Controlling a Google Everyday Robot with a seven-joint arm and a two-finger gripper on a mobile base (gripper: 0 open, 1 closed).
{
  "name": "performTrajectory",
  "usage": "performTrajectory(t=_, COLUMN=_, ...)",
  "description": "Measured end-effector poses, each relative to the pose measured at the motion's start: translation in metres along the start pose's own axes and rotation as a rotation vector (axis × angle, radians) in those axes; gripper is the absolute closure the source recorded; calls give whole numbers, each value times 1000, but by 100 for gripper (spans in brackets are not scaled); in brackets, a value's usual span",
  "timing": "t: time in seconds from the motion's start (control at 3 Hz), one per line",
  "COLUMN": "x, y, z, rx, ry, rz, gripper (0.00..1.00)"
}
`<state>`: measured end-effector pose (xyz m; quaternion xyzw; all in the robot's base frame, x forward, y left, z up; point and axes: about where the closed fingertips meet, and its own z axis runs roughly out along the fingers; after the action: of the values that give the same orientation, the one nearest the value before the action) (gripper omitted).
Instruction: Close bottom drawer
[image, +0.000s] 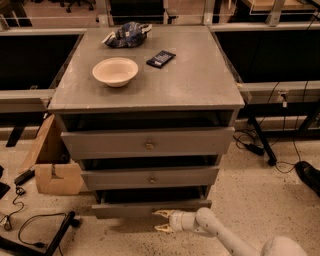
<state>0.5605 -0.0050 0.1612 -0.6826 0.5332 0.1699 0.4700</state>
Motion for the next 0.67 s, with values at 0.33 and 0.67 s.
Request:
performTrajectory(t=0.33, x=18, y=8, z=-5, rx=-22, ry=96, rz=-2, gripper=73)
performTrajectory(t=0.67, x=59, y=5, z=-12, rx=-89, ry=294, rz=-73, gripper=96)
